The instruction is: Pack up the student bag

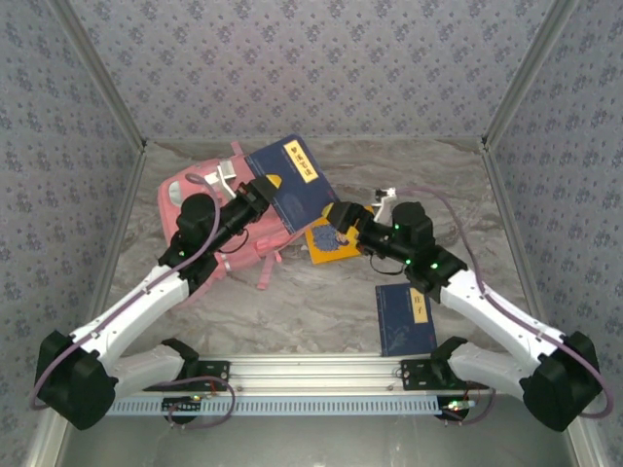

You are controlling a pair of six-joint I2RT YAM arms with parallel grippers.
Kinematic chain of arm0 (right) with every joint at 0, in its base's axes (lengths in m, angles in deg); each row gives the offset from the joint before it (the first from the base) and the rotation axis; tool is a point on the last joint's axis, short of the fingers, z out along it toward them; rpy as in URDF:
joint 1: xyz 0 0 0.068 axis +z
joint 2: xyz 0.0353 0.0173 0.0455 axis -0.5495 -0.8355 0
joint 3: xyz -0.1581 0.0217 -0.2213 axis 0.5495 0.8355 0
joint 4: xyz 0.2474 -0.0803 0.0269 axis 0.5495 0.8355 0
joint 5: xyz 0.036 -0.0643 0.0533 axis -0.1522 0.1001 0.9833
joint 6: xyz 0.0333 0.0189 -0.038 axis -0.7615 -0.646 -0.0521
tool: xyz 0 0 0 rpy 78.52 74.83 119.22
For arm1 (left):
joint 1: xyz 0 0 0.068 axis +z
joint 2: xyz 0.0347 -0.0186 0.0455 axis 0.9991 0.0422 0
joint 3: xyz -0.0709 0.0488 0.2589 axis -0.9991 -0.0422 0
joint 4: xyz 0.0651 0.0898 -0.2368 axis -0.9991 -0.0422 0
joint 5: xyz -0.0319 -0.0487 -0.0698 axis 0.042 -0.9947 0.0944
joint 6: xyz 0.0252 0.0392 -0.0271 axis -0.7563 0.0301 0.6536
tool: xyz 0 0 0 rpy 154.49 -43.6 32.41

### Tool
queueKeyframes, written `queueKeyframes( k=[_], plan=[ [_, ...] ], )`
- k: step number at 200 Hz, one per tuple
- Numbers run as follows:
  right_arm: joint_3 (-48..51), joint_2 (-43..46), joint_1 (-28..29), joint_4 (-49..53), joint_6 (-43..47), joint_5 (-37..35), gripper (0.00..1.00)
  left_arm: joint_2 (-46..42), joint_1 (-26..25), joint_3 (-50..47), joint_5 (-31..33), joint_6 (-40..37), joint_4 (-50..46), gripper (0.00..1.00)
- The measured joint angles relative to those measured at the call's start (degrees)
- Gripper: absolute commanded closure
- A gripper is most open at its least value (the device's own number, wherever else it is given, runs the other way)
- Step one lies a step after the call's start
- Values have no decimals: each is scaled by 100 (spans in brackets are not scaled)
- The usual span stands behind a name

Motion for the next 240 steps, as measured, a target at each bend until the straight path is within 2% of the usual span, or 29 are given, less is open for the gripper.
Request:
queueKeyframes(
  k=[42, 64, 91, 122, 147, 195, 227, 240],
  plan=[
    [55, -730, 483, -1963, -549, -271, 0, 37, -146, -4, 671, 363, 260, 100],
    [55, -1113, 549, -2765, -772, -424, 5, 57, -181, -7, 855, 507, 317, 100],
    [24, -1473, 562, -3383, -997, -553, 14, 57, -234, -9, 1043, 629, 352, 100],
    [-221, -1637, 570, -3571, -1034, -739, 21, 50, -308, -61, 1209, 675, 369, 100],
    [-431, -1641, 570, -3587, -988, -907, 33, 48, -361, -190, 1384, 743, 400, 100],
    [-702, -1836, 581, -3429, -852, -1080, 64, 39, -431, -216, 1537, 824, 516, 100],
    [-723, -1880, 592, -3279, -737, -1182, 76, 35, -483, -219, 1532, 855, 527, 100],
    [-758, -1880, 592, -3198, -627, -1231, 87, 20, -485, -219, 1537, 866, 522, 100]
  ],
)
